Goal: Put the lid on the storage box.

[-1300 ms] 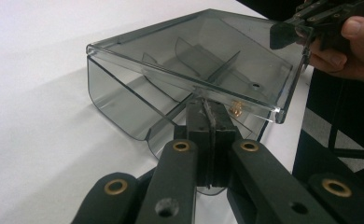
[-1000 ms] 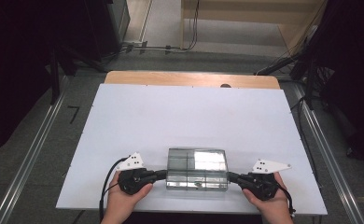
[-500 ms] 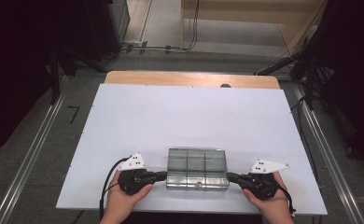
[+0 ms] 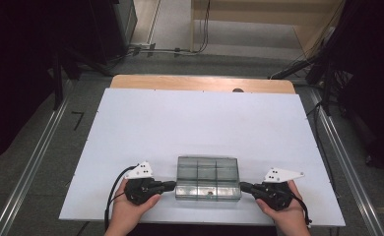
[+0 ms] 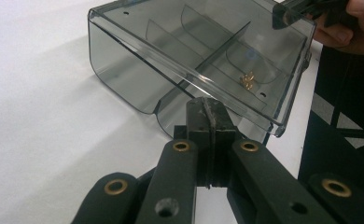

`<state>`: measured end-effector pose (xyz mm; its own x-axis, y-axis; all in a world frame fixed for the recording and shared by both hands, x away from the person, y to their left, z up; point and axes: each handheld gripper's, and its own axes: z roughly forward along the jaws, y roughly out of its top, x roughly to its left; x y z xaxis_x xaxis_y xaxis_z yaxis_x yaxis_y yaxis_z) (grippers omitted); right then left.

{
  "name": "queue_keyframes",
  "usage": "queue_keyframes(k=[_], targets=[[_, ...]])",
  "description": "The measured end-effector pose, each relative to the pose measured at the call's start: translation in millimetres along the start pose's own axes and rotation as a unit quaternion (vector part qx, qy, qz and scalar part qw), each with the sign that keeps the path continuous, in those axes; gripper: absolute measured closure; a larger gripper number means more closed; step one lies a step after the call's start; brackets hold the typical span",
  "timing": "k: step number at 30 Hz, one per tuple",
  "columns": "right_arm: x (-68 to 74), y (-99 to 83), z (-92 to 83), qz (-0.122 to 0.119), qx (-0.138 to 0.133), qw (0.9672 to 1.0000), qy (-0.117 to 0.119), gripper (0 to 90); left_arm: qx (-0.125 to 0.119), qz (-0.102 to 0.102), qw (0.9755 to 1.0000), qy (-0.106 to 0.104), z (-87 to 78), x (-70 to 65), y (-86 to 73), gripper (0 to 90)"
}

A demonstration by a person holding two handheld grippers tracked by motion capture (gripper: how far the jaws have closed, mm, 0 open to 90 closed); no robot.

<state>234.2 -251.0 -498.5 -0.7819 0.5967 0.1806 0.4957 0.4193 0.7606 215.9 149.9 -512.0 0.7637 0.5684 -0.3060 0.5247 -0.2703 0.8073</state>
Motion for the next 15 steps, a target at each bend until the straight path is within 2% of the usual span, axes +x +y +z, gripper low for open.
queue_keyframes(k=[10,15], targets=[[-1.5,-0.2,-1.0,0.001,-0.001,1.0,-0.003,88.3,-0.005,-0.003,1.0,-0.004,-3.3,2.3,0.3,90.0],[-3.8,0.1,-4.4,0.006,-0.008,0.9999,-0.006,87.0,-0.013,-0.003,0.9999,0.002,-7.3,3.4,1.1,90.0]])
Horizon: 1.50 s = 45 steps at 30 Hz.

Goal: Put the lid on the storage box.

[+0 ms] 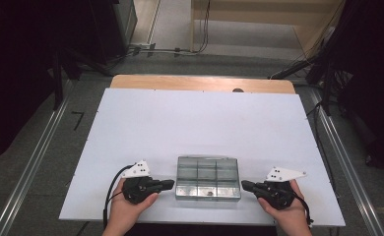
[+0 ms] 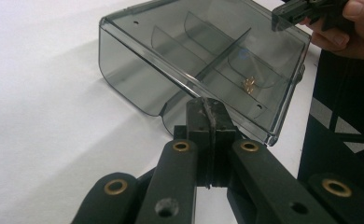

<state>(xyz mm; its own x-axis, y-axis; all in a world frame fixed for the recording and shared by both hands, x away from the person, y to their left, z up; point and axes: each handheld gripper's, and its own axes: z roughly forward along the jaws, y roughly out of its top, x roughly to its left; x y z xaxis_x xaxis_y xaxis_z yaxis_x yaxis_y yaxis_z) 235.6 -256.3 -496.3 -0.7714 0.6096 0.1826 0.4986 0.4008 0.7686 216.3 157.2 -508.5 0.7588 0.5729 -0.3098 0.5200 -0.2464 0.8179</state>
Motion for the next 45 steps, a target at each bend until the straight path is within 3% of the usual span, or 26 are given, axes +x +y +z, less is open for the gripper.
queue_keyframes(k=[4,7,13,24,32,45], targets=[[-1.8,0.5,-3.6,0.005,-0.009,0.9999,0.001,82.2,-0.009,0.007,0.9999,0.0,-2.6,-1.3,1.6,80.1],[-2.7,1.6,-7.4,0.004,-0.023,0.9997,0.006,73.0,-0.02,0.018,0.9996,0.01,-4.6,-4.2,3.3,71.3],[-7.9,3.3,-16.7,0.012,-0.051,0.9986,-0.007,55.9,-0.039,0.032,0.9984,0.027,-9.2,-6.8,4.6,55.5],[-17.4,3.0,-27.5,0.016,-0.075,0.997,-0.014,34.8,-0.077,0.024,0.9958,0.045,-22.6,-1.2,4.7,33.9],[-25.0,1.3,-33.8,0.022,-0.088,0.9956,-0.025,26.5,-0.096,0.021,0.9939,0.051,-32.9,5.7,2.9,20.9],[-41.0,-4.8,-45.8,0.033,-0.1,0.9935,-0.044,20.4,-0.109,0.01,0.9916,0.069,-48.2,19.9,-1.6,12.4]])
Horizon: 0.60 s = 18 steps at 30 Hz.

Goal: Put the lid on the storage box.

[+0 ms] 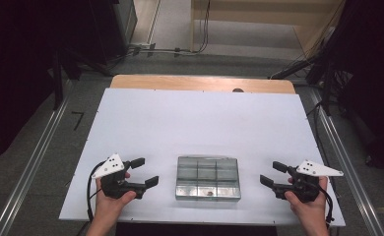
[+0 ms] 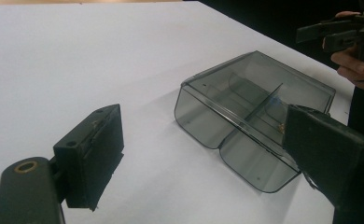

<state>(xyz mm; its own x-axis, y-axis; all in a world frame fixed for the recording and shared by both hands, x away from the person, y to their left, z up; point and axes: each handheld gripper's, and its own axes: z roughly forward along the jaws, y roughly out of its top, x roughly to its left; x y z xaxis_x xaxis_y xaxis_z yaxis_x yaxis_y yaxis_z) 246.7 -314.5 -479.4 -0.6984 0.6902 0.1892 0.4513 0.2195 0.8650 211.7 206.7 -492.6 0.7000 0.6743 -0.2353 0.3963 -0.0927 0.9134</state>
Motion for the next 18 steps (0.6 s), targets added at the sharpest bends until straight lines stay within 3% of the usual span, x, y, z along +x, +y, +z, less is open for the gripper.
queue_keyframes(k=[18], targets=[[-28.8,-9.7,-13.1,0.018,-0.005,0.9996,-0.022,13.0,-0.012,-0.006,0.9997,0.018,-14.0,20.3,-7.1,1.3]])
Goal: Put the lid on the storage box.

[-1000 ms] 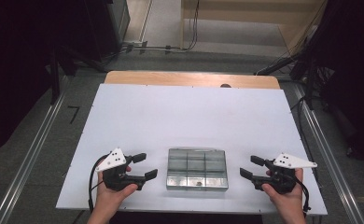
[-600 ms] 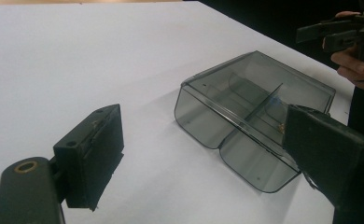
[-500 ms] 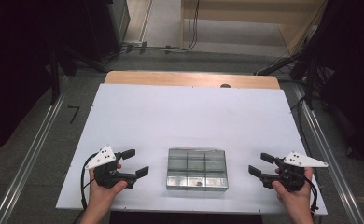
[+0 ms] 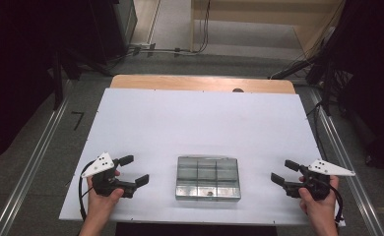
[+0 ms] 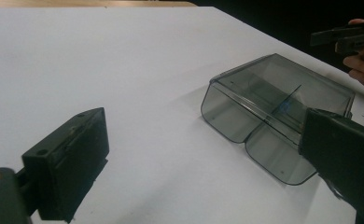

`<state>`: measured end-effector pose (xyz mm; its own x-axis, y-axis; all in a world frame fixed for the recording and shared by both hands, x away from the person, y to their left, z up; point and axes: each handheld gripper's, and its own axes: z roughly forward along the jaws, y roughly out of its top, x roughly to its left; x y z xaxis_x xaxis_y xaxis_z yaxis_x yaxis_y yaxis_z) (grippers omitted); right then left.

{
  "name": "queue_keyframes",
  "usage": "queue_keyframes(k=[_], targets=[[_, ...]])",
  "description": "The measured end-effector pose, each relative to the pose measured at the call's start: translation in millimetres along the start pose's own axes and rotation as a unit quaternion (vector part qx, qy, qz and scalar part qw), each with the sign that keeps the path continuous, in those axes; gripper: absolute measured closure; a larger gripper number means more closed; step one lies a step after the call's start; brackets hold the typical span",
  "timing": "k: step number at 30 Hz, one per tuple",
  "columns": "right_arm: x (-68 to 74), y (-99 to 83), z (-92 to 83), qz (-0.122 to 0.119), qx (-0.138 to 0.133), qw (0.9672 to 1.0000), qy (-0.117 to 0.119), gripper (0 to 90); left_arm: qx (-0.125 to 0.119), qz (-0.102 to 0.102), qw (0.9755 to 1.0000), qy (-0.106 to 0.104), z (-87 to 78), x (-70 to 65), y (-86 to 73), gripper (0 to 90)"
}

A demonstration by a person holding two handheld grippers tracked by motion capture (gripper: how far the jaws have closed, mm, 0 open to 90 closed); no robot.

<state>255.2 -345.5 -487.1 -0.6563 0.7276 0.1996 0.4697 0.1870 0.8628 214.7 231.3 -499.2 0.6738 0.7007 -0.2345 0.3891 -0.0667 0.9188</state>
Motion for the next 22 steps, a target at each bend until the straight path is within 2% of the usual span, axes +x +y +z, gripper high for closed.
queue_keyframes(k=[8,16,22], targets=[[-10.2,-4.6,-2.1,0.006,0.0,1.0,-0.002,10.0,-0.018,-0.003,0.9998,0.005,-10.4,11.5,-3.9,0.0],[-23.4,-10.9,-7.9,0.019,-0.014,0.9996,-0.015,9.0,-0.023,-0.003,0.9995,0.023,-17.3,22.0,-9.3,0.0],[-27.2,-12.3,-8.7,0.02,-0.019,0.9994,-0.022,9.0,-0.017,0.002,0.9993,0.033,-14.8,22.3,-10.6,0.0]])
